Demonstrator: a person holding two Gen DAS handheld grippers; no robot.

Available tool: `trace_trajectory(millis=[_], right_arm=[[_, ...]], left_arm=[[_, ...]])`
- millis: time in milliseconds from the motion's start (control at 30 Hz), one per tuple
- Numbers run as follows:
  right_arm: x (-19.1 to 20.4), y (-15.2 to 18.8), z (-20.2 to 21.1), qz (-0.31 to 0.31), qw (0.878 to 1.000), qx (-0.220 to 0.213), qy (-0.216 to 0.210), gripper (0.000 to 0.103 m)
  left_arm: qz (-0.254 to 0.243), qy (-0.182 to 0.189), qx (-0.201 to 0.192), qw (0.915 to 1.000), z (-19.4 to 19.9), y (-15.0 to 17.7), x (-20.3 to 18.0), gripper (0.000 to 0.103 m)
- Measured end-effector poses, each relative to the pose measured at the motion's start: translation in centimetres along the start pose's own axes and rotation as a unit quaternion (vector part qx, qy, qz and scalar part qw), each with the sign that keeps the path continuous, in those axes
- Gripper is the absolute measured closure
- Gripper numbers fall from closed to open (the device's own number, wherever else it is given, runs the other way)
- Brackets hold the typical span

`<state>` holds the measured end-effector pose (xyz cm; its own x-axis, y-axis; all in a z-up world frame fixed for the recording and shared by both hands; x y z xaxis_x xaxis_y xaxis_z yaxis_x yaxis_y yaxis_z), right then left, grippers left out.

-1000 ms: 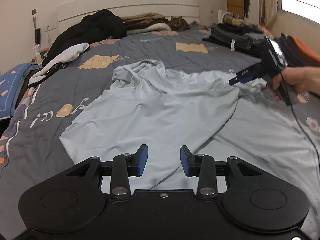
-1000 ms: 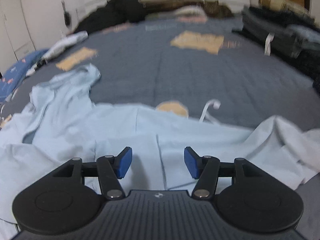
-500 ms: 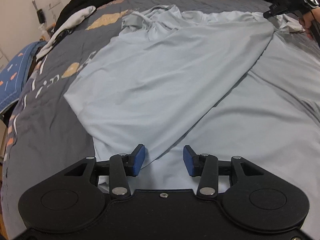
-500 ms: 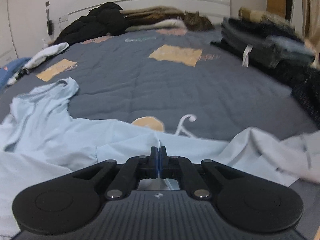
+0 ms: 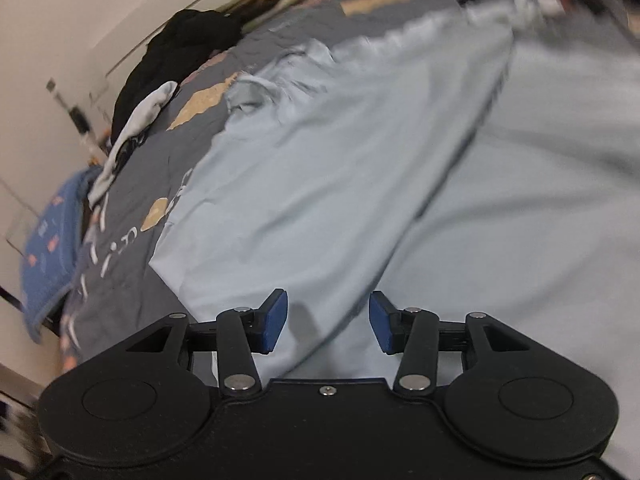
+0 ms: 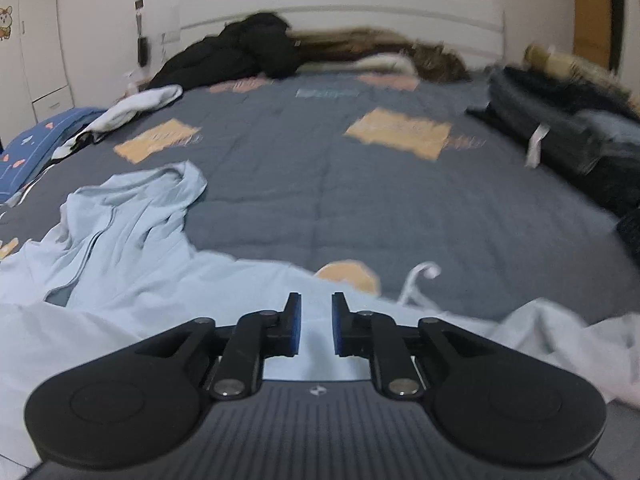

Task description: Fold clothes

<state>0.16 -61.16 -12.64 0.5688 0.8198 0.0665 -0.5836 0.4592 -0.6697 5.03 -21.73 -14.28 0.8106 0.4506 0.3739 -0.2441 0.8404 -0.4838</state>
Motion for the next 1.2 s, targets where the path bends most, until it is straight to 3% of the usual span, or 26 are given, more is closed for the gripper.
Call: trace_trajectory(millis=[33, 67, 167, 500, 600, 667, 733, 833, 900, 967, 1033, 1133, 1200], right_arm=[[0.1, 0.3, -0.6, -0.002, 1.000, 0.007, 0.002, 0.087], [0.1, 0.6, -1.0, -0.005, 1.000, 0.013, 0.006, 0.087], [-0.2, 1.4, -2.2, -0.012, 0.999, 0.029, 0.020, 0.087], [-1.7, 2.4, -3.8, -0.017, 0.998, 0.036, 0.054, 0.087], [-1.4, 2.1, -3.1, -0.008, 0.998, 0.029, 0.060, 0.087], [-1.4, 1.3, -1.7, -0.026, 0.998, 0.011, 0.047, 0.087], [-1.2, 0.4, 0.0, -0.045, 0.999, -0.014, 0.028, 0.087], [0.4, -0.3, 2.1, -0.064, 0.997, -0.042, -0.030, 0.086], [2.3, 0.0, 2.5, -0.070, 0.993, -0.034, -0.084, 0.085], [3.8, 1.0, 2.1, -0.081, 0.989, -0.013, -0.123, 0.085], [4.4, 2.5, 1.0, -0.084, 0.988, 0.012, -0.127, 0.084], [3.4, 4.4, -0.6, -0.077, 0.993, 0.039, -0.085, 0.084], [2.6, 4.6, -0.4, -0.088, 0.992, 0.037, -0.077, 0.084]], left_arm=[[-0.011, -0.008, 0.004, 0.9999, -0.3, 0.2, -0.2, 0.071], [-0.022, -0.017, 0.008, 0.9996, -0.5, 0.4, -0.4, 0.094], [-0.047, -0.036, 0.022, 0.9980, -1.2, 1.1, -0.6, 0.101], [-0.013, 0.001, 0.021, 0.9997, 1.1, 1.0, 1.5, 0.100], [-0.004, 0.011, 0.020, 0.9997, 1.9, 0.9, 2.1, 0.091], [0.003, 0.019, 0.019, 0.9996, 2.4, 0.9, 2.5, 0.074], [0.021, 0.030, 0.015, 0.9992, 2.7, 0.7, 2.9, 0.067], [0.097, 0.067, -0.007, 0.9930, 2.6, -0.3, 3.7, 0.066], [0.148, 0.091, -0.021, 0.9846, 2.5, -0.9, 4.3, 0.066], [0.188, 0.118, -0.005, 0.9749, 1.6, -0.8, 4.4, 0.066], [0.209, 0.137, 0.027, 0.9679, 0.2, 0.0, 4.1, 0.066], [0.176, 0.120, 0.055, 0.9754, -0.6, 1.2, 3.7, 0.066], [0.177, 0.121, 0.050, 0.9756, -0.2, 1.4, 4.4, 0.066]])
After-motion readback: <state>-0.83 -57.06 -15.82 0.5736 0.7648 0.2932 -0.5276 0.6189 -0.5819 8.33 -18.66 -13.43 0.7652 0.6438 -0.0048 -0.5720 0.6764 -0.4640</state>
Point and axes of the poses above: each gripper's, at about its wrist camera, not at the fingertips, and z roughly against the way its jaws point, x to its left, y to its underside, the point moved 10 cm from there along -z, roughly the way its jaws point, and after that the axes turned 7 degrees about x, right-handed, at the moved point
